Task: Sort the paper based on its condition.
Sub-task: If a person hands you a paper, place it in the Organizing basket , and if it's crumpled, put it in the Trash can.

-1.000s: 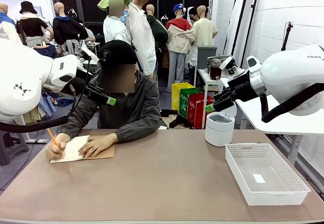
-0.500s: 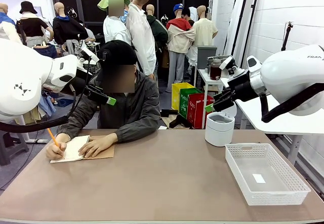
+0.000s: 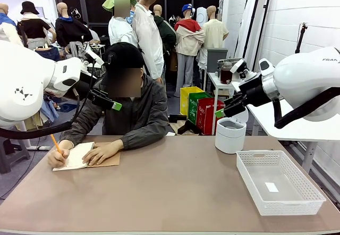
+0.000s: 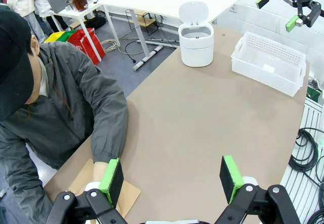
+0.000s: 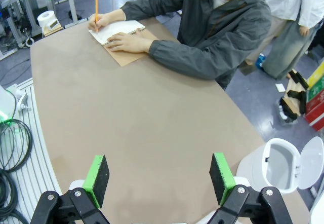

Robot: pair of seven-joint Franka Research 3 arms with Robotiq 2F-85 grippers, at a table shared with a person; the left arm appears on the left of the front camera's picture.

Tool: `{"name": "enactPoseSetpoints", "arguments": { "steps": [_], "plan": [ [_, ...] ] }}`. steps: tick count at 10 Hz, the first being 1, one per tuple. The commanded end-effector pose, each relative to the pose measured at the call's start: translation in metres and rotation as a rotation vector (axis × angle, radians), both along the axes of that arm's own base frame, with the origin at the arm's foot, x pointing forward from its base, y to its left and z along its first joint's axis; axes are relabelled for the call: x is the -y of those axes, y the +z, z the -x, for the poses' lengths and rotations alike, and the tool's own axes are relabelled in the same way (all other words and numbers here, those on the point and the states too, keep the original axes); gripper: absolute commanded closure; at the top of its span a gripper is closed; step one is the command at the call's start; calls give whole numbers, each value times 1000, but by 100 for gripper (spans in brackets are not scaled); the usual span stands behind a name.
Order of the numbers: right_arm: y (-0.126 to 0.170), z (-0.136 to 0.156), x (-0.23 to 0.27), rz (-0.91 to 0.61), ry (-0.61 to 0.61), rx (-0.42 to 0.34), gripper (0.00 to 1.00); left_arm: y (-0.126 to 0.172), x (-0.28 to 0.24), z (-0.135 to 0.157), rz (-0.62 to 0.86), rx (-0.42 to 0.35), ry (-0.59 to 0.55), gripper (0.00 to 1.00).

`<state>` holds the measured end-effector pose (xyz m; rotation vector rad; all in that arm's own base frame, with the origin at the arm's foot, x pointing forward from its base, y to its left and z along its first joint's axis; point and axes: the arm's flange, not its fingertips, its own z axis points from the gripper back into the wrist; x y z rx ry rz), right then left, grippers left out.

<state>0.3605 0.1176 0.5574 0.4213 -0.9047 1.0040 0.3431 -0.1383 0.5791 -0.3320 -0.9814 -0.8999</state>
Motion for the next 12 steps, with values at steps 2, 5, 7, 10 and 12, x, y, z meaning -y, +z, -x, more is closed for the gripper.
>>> {"name": "enactPoseSetpoints", "arguments": {
  "steps": [2,5,7,10,12],
  "plan": [
    [-2,-1,0,-12,9,-8,0,-1,-2,-1,-5,3,-9,0],
    [-2,-1,0,-12,9,-8,0,-1,-2,-1,-5,3,-9,0],
    [-2,-1,0,-12,9,-8,0,-1,-2,-1,-5,3,-9,0],
    [-2,-1,0,-12,9,-8,0,-1,-2,-1,-5,3,-9,0],
    [-2,-1,0,-12,9,-8,0,-1,-2,-1,-5,3,-9,0]
  ]
}}
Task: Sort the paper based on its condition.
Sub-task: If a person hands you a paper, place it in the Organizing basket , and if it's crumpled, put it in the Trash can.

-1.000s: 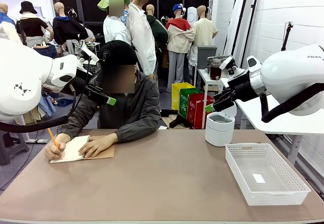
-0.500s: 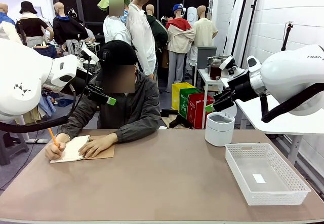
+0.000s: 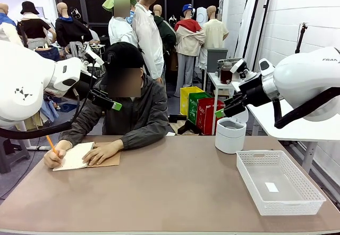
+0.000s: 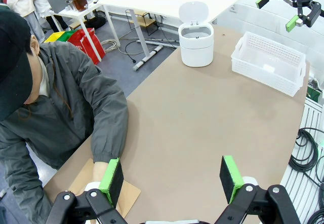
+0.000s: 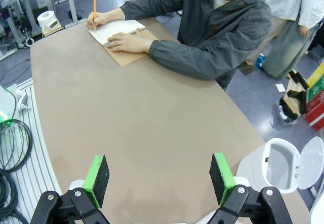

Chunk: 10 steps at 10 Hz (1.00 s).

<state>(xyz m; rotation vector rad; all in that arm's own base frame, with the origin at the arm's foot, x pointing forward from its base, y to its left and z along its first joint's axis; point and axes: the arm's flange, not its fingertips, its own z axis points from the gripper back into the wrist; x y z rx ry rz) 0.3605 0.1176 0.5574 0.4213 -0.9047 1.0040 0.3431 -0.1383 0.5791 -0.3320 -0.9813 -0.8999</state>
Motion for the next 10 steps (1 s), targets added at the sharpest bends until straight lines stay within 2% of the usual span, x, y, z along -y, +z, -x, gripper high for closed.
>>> {"name": "enactPoseSetpoints", "arguments": {
  "steps": [1,10],
  "plan": [
    [-2,-1,0,-12,9,-8,0,-1,-2,-1,-5,3,-9,0],
    [-2,-1,0,-12,9,-8,0,-1,-2,-1,-5,3,-9,0]
  ]
}}
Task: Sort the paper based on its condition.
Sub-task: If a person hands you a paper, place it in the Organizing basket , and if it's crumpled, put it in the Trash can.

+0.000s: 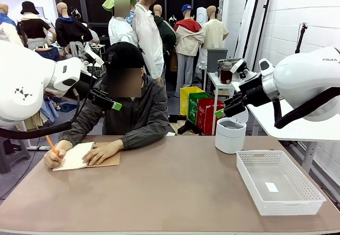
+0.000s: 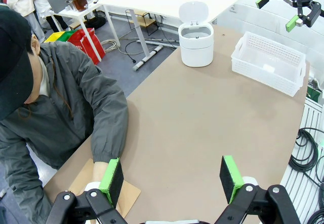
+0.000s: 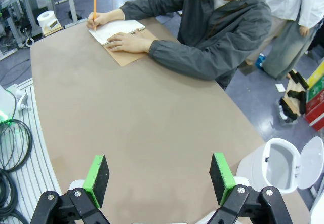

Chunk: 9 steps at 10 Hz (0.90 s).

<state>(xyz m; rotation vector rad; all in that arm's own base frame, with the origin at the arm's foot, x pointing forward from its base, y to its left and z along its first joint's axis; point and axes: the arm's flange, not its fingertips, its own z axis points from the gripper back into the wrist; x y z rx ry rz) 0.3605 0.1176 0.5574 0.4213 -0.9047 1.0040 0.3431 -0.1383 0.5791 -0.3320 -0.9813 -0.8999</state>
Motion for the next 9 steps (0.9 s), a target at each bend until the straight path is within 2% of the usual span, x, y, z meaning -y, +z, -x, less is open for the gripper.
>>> {"name": "enactPoseSetpoints", "arguments": {
  "steps": [1,9],
  "plan": [
    [-2,-1,0,-12,9,-8,0,-1,-2,-1,-5,3,-9,0],
    [-2,-1,0,-12,9,-8,0,-1,-2,-1,-5,3,-9,0]
  ]
}}
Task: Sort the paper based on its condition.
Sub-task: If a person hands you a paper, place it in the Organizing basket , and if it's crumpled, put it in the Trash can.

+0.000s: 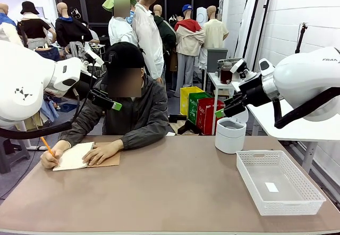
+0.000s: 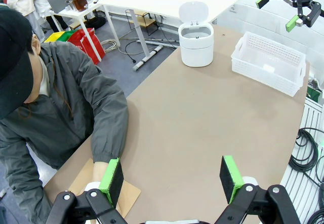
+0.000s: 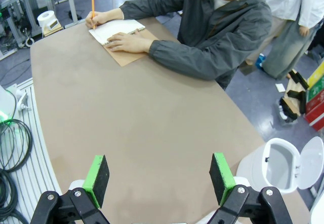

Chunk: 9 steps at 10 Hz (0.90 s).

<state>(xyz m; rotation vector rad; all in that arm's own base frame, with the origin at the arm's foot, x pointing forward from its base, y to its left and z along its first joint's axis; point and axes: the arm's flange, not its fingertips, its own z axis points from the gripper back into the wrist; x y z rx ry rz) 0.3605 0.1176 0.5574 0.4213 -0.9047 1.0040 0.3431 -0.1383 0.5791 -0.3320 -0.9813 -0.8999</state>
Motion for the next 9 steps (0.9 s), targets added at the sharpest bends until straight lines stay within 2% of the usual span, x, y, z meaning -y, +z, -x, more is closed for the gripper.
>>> {"name": "enactPoseSetpoints", "arguments": {
  "steps": [1,9],
  "plan": [
    [-2,-1,0,-12,9,-8,0,-1,-2,-1,-5,3,-9,0],
    [-2,-1,0,-12,9,-8,0,-1,-2,-1,-5,3,-9,0]
  ]
}}
